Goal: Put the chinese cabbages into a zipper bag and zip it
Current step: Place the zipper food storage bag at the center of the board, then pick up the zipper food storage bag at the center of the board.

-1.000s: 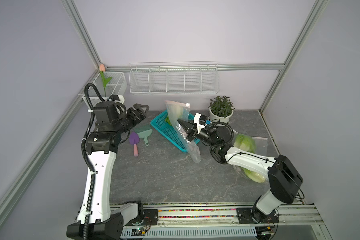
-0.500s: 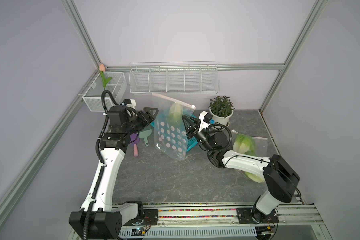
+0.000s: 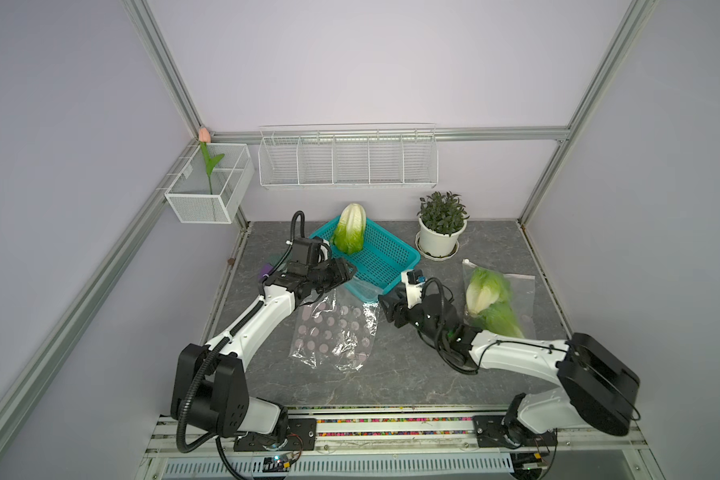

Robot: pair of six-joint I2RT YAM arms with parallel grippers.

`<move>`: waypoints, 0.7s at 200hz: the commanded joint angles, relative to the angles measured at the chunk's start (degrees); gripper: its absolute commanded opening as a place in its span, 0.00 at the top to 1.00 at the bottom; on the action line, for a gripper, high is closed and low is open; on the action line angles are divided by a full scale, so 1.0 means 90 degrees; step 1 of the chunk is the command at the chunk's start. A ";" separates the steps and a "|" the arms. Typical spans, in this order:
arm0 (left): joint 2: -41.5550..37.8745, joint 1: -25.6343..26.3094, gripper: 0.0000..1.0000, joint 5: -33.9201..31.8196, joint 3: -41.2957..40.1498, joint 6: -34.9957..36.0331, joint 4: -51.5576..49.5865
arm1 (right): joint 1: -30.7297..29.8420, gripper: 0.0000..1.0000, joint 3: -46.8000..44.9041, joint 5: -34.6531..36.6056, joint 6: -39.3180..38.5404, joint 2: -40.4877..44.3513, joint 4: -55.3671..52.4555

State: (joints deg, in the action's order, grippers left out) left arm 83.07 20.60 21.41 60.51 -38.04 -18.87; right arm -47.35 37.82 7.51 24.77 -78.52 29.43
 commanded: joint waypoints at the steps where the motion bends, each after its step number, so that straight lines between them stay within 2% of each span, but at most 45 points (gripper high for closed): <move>1: 0.0173 0.0006 0.43 -0.0080 -0.0197 0.0253 0.0190 | 0.0840 0.30 0.0430 -0.1783 0.0419 0.0365 -0.2356; 23: -0.0058 0.0005 0.47 -0.0203 -0.0513 0.0303 0.0084 | 0.1408 0.27 0.1829 -0.3037 -0.0267 -0.0133 -0.4105; 60: -0.0135 -0.0025 0.51 -0.0515 -0.0672 0.0416 -0.0307 | 0.1559 0.19 0.4386 -0.3647 -0.1074 -0.2105 -0.6284; 105: -0.0080 -0.0082 0.52 -0.0374 -0.0884 0.0379 -0.0180 | 0.1703 0.11 0.6786 -0.4144 -0.0712 -0.4275 -0.6898; 140: -0.0120 -0.0083 0.52 -0.0348 -0.0946 0.0389 -0.0169 | 0.1677 0.04 0.8275 -0.4659 -0.0965 -0.5682 -0.7501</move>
State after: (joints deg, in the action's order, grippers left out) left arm 82.83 20.14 18.39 52.77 -35.05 -20.62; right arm -32.12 105.69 -28.93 17.91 -124.18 -31.07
